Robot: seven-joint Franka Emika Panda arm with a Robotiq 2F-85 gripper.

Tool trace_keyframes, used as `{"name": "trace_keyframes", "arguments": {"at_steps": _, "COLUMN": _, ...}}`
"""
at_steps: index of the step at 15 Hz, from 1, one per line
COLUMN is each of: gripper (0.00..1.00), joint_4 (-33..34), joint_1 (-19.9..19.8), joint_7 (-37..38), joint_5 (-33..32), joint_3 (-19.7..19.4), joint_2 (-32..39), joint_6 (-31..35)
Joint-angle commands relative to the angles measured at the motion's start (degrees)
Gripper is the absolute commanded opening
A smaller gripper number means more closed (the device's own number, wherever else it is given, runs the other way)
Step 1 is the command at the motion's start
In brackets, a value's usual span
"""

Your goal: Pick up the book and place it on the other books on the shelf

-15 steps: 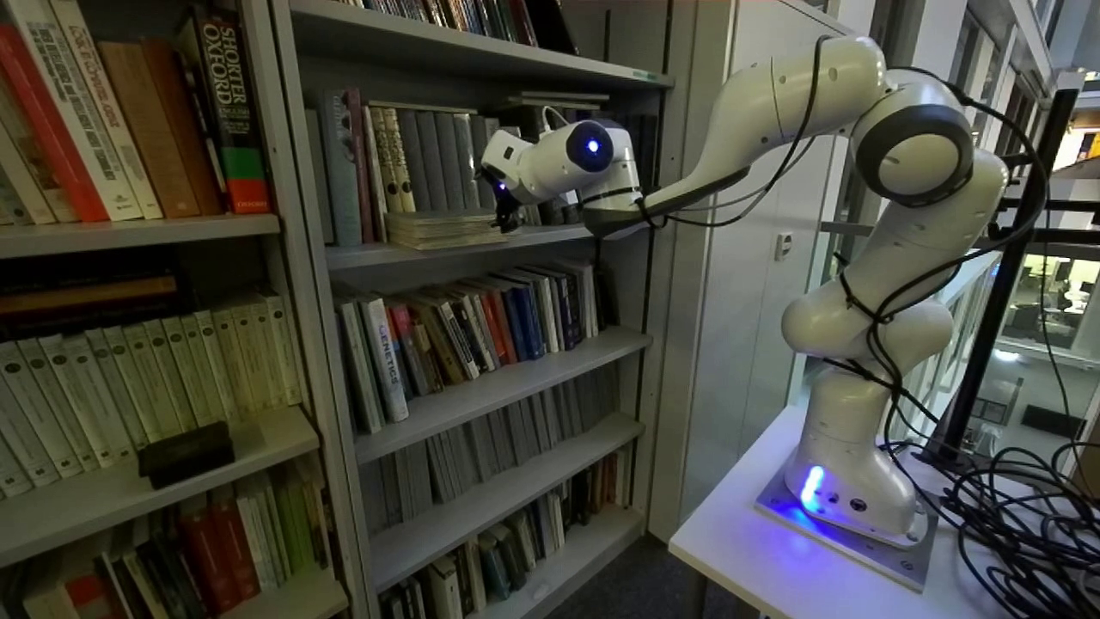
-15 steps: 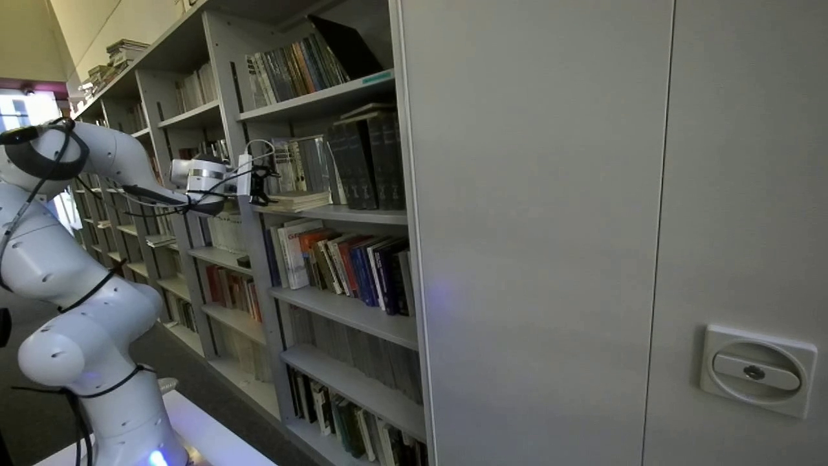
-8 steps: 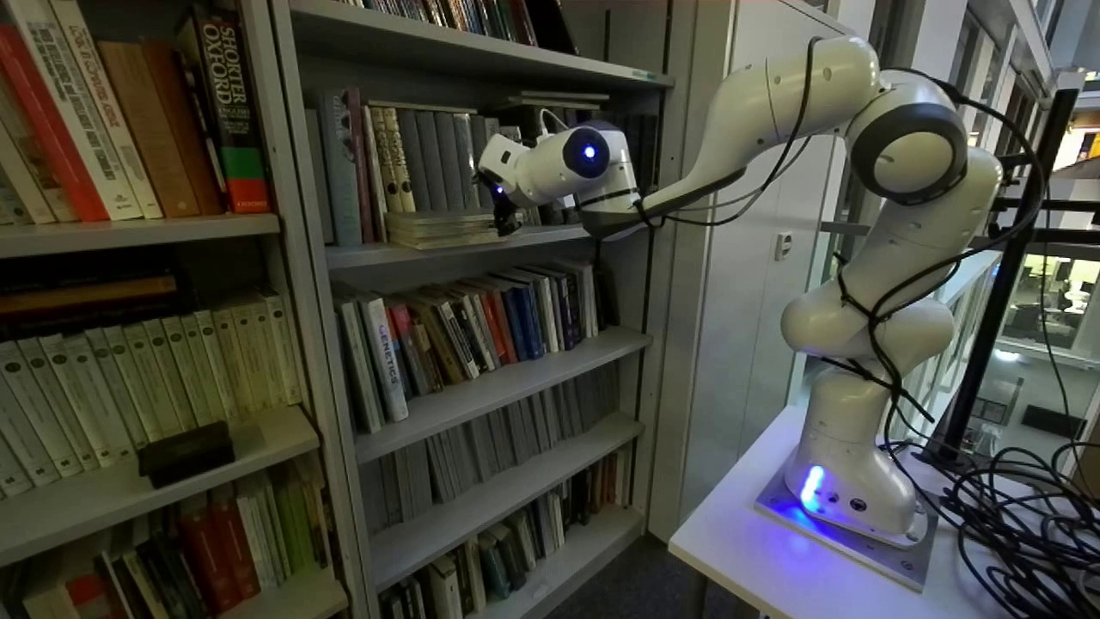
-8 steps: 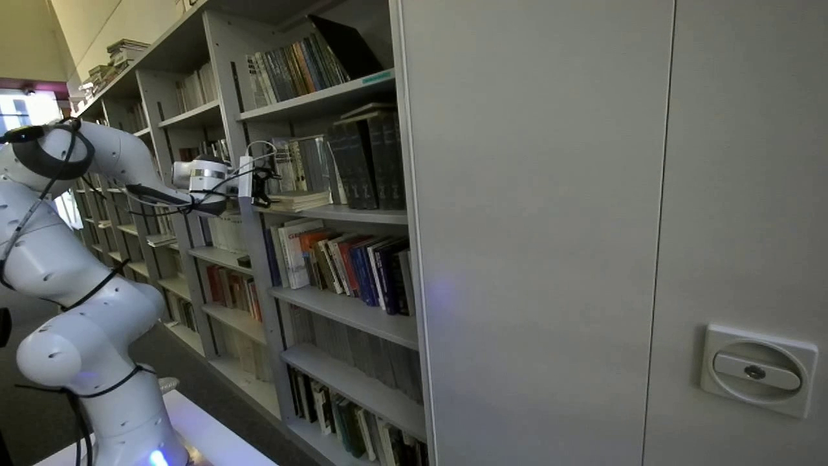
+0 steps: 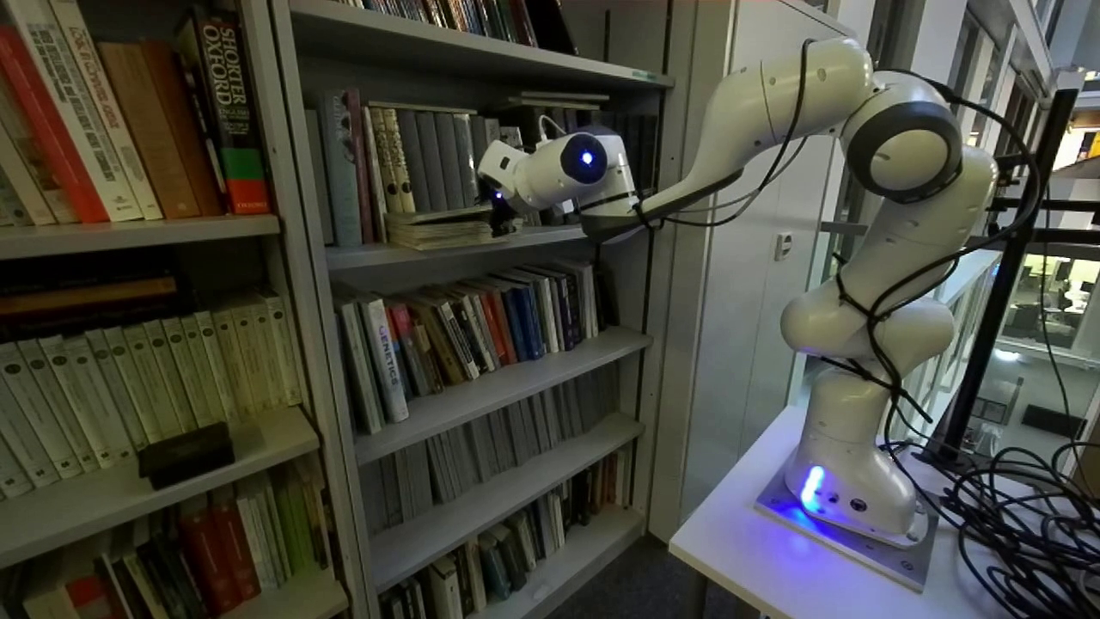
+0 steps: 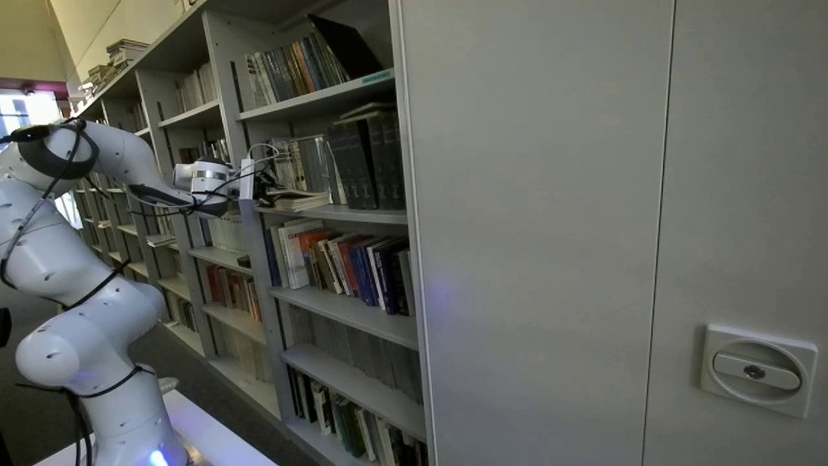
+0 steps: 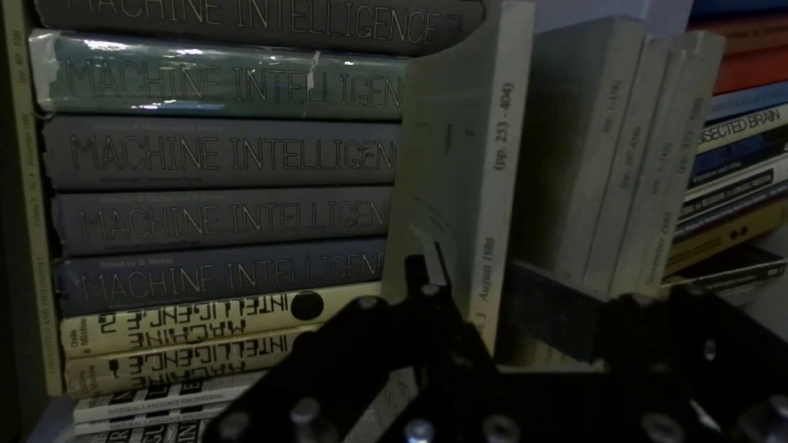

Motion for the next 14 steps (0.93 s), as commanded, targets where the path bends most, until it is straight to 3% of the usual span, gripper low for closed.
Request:
{"name": "trace_keyframes", "arguments": {"at_steps": 1, "gripper": 0.00, "joint_4": 1.34, "joint_1": -1.38, "joint_7": 0.61, "joint_5": -0.22, "joint_3": 0.14, "joint_2": 0.84, "joint_6": 0.93}}
{"name": "trace_keyframes", "arguments": {"at_steps": 2, "gripper": 0.00, "joint_4": 1.25, "joint_1": -1.14, "joint_7": 0.74, "joint_5": -0.08, "joint_3": -0.09, "joint_2": 0.74, "joint_6": 1.05}}
{"name": "trace_keyframes", "arguments": {"at_steps": 3, "gripper": 0.03, "joint_4": 1.36, "joint_1": 2.36, "joint_7": 2.71, "joint_5": -4.12, "joint_3": -1.76, "joint_2": 4.07, "joint_6": -1.86}}
{"name": "trace_keyframes", "arguments": {"at_steps": 5, "gripper": 0.04, "joint_4": 0.89, "joint_1": 5.47, "joint_7": 4.70, "joint_5": -4.65, "joint_3": -4.20, "joint_2": 4.47, "joint_6": -2.17}}
{"name": "trace_keyframes", "arguments": {"at_steps": 9, "gripper": 0.04, "joint_4": -0.85, "joint_1": 16.88, "joint_7": 7.24, "joint_5": -5.37, "joint_3": -14.29, "joint_2": 4.45, "joint_6": -2.34}}
{"name": "trace_keyframes", "arguments": {"at_steps": 10, "gripper": 0.04, "joint_4": -2.10, "joint_1": 14.39, "joint_7": 5.55, "joint_5": 0.08, "joint_3": -14.13, "joint_2": -0.70, "joint_6": 1.96}}
{"name": "trace_keyframes", "arguments": {"at_steps": 14, "gripper": 0.04, "joint_4": -3.80, "joint_1": 20.10, "joint_7": 5.13, "joint_5": 2.46, "joint_3": -19.78, "joint_2": -3.47, "joint_6": 3.31}}
